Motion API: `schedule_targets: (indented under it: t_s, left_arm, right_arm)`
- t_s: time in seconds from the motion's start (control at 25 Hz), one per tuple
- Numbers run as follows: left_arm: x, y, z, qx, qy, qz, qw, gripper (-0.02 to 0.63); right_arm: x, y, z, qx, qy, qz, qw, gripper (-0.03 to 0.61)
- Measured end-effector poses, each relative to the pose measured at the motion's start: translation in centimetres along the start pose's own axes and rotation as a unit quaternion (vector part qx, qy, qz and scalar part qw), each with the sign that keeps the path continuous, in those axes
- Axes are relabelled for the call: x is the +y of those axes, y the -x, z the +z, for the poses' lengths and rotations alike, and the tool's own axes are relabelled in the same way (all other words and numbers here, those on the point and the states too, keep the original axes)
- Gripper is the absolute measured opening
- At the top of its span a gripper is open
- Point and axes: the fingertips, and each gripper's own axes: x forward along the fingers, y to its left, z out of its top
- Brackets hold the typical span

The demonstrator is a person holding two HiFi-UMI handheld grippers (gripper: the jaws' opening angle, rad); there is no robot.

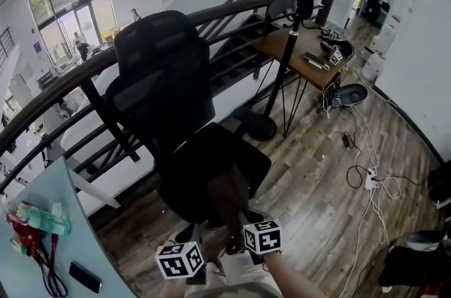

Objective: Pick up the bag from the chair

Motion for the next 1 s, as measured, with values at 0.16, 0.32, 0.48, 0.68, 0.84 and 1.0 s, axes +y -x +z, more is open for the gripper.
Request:
schedule_targets:
  t_s: [0.16,0.32,0.48,0.68,0.84,1.0]
  left_arm:
    - [-0.5,1.5,-0.9,0.001,-0.011,-0.013,0.9999,0.003]
    - [-0.3,2.7,-1.1,-0.004,-0.024,-0.014,0.9996,0.003]
    - [-0.3,3.5,-1.7,-0.006,-0.031,-0.021,0.9993,0.003]
    - [-0.4,4.8,-2.4,-0.008,-0.036,-0.021,0.9991,0.003]
    - [-0.3,5.3,-2.4,-0.009,-0.039,-0.021,0.999,0.003]
    - [-0.4,5.6,-2.3,-0.011,-0.042,-0.023,0.9988,0.003]
  right_arm:
    - [1.4,2.4,-0.4,-0.012,-0.004,0.007,1.0,0.021]
    - [2.8,4.1,-0.6,-0.026,-0.002,0.014,1.0,0.021]
    - [4.0,5.6,-0.8,-0.038,0.002,0.02,0.999,0.021]
    - [4.7,7.5,-1.1,-0.051,0.003,0.02,0.999,0.021]
    - [4.9,8.3,-0.8,-0.058,0.001,0.015,0.998,0.021]
    - [4.8,8.8,-0.9,-0.061,-0.002,0.01,0.998,0.021]
